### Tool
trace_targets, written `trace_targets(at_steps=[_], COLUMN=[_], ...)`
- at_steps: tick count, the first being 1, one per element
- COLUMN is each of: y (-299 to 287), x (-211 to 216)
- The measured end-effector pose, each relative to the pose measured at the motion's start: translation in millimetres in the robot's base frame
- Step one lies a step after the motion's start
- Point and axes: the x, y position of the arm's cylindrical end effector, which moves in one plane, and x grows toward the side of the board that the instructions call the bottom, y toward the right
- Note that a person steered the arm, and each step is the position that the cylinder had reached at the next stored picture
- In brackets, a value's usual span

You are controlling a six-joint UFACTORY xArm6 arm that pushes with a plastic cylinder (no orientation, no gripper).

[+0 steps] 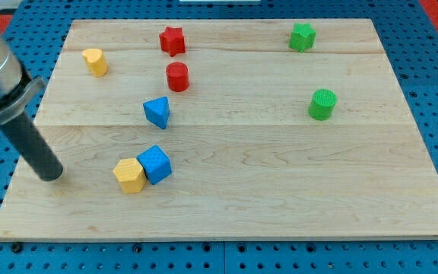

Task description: Nudge the blue triangle a bit right

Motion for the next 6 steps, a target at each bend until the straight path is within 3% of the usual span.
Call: trace_targets(at_steps=[1,2,6], y=[2.6,45.2,99.8], x=[-47.5,-81.6,-103.0])
